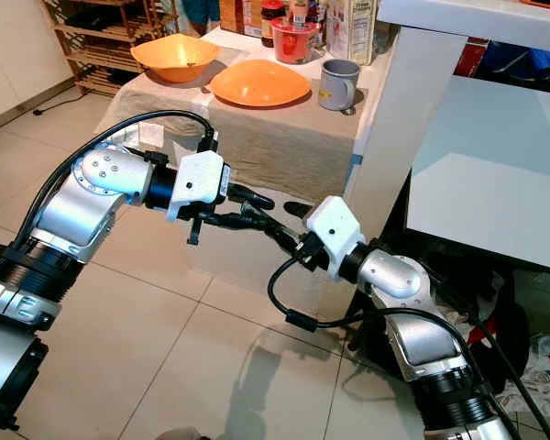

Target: Setting the table

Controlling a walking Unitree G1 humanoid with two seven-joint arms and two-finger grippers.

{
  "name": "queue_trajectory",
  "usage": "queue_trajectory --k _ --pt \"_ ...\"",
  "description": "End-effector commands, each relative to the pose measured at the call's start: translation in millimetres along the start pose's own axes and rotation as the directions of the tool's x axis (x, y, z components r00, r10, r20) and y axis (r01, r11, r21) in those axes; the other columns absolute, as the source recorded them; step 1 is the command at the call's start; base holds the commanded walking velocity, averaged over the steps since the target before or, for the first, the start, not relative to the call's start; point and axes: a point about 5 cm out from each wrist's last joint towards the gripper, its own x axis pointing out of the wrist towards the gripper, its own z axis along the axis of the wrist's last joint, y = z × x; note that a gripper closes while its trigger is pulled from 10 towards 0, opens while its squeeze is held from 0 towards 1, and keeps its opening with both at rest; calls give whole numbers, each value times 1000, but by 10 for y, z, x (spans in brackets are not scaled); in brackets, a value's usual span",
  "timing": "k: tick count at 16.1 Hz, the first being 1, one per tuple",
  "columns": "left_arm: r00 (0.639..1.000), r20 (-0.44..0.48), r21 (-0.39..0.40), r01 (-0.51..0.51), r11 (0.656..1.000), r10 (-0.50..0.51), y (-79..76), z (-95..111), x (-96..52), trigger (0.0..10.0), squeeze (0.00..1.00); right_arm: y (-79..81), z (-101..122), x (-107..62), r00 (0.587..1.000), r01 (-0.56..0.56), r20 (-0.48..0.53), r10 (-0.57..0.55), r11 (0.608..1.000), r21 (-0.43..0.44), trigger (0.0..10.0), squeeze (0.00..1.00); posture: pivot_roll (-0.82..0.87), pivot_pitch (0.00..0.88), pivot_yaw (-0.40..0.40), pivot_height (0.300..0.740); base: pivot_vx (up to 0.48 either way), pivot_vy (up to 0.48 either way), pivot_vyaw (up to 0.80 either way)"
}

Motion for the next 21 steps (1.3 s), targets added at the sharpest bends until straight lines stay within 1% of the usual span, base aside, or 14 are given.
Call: queue_trajectory --k 1,15,19,20,21 --pt "1000 -12 24 -9 1000 9 55 32 -21 0 0 -11 2 -29 1000 9 5 -9 1000 17 0 0 42 9 -11 740 0 0 0" --pt "1000 -13 26 -23 999 23 48 13 1 0 0 19 -11 -48 1000 6 1 -6 1000 24 0 0 36 13 -12 740 0 0 0" --pt "996 -45 36 -76 997 77 79 -5 20 0 0 18 -10 -45 1000 5 1 -5 1000 22 0 0 36 16 -15 740 0 0 0" --pt "995 -61 16 -84 996 85 89 -22 24 10000 0 18 -9 -45 1000 4 1 -4 1000 21 0 0 37 17 -16 740 0 0 0" --pt "990 -81 5 -114 993 114 112 -36 24 10000 0 17 -10 -42 1000 3 0 -3 1000 20 0 0 38 18 -17 740 0 0 0"
